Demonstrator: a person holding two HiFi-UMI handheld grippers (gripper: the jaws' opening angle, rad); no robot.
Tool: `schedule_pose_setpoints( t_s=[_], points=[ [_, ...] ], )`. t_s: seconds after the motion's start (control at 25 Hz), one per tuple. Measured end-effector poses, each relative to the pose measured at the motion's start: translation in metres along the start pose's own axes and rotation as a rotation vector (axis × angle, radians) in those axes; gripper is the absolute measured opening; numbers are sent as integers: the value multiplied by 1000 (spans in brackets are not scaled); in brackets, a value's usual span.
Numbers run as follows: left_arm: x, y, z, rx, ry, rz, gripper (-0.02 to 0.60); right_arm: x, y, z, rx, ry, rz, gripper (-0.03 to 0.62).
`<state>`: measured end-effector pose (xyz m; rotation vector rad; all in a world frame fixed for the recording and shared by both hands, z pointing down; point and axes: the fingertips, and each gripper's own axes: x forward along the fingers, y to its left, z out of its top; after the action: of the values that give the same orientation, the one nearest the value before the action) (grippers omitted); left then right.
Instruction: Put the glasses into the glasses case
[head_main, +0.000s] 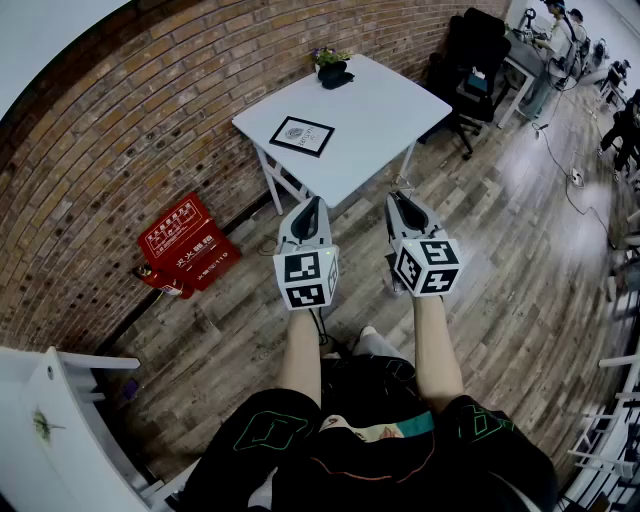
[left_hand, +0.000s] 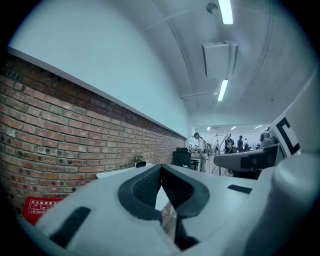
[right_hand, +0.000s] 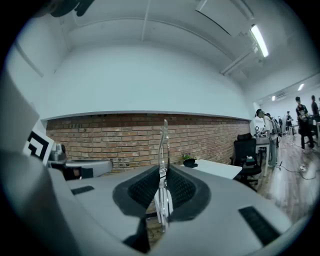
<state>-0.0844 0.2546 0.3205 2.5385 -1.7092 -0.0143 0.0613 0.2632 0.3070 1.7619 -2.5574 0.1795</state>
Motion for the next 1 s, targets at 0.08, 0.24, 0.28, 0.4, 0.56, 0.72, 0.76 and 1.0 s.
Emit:
schedule_pose_setpoints(
  t_s=[0.08,0.24,0.28,0.4,0.56,0.72,0.76,1.0],
  points=[
    [0,-2,0,-2,-2,-3,8,-1,0,0,-1,0,3,48],
    [2,-2,3,-4,-7,-8,8,1,-1,2,-16,-2,-10,48],
    [3,-2,3,-5,-8,-8,8,2,-2,2,-20,-4,-15,48],
    [5,0,2,-11,-7,-9,8,3,-1,5,-26,-13,-15,49],
    [9,2,1,-20,-6,-10,8,6,-4,7,-28,-12,-18,49],
    [15,3,1,-31,-7,-17,8,7,-7,8,-28,-10,-26,49],
    [16,3,0,-35,-7,-21,8,7,-8,8,-29,-11,-28,49],
    [30,-6,0,-49,-12,-43,8,7,-25,13,-16,-15,-49,49]
  ],
)
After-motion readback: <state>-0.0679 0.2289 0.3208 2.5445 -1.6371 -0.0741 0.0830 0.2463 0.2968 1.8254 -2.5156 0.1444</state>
